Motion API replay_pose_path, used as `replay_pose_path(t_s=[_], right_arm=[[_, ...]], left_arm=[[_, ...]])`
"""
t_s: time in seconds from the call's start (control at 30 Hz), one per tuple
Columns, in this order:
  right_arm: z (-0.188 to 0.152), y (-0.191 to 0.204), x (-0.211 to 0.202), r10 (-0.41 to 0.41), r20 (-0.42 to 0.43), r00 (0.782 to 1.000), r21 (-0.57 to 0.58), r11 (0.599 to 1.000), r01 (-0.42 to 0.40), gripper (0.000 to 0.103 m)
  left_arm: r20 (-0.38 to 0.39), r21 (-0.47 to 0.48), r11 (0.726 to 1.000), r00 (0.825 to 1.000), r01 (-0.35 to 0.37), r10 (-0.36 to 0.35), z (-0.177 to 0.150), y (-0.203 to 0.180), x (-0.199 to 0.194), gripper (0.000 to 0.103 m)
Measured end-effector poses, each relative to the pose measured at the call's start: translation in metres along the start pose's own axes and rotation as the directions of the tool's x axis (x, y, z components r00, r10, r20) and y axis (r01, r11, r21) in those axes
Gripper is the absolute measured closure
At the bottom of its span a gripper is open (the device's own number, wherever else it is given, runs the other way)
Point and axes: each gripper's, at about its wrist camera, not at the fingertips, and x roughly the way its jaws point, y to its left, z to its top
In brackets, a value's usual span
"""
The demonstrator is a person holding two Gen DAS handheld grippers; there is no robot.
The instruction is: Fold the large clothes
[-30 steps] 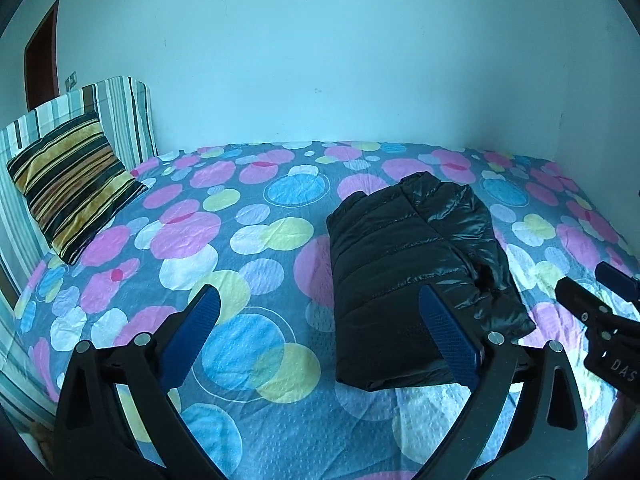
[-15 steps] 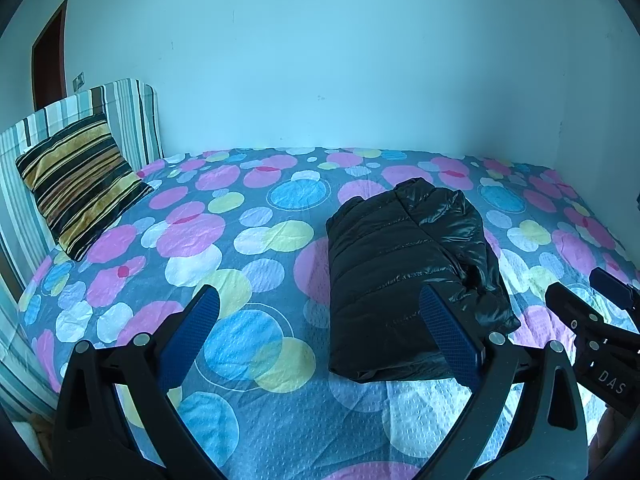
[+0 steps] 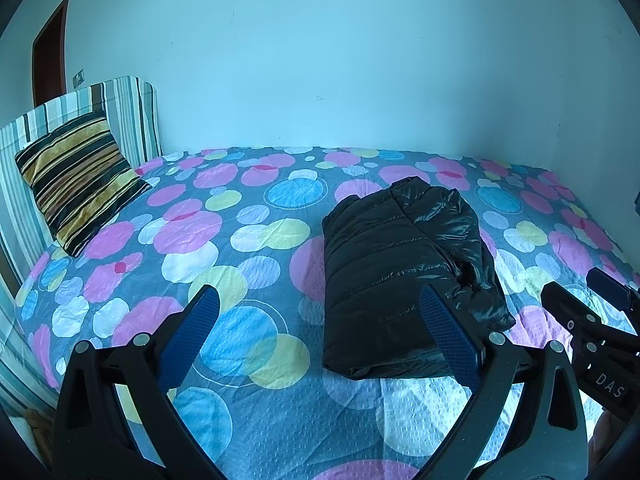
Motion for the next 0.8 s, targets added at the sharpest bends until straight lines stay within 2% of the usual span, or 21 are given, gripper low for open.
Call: replay_pose_path(t_s=[0.8], right_arm=[[-0.0007,0.0041,-0.0015,0.000,-0.001,1.000,0.000,1.000,0.000,0.024]], left_arm=[[-0.018,-0.009,1.000,1.000,0.002,-0.003,-0.0034,0.0006,0.0025,0.003]])
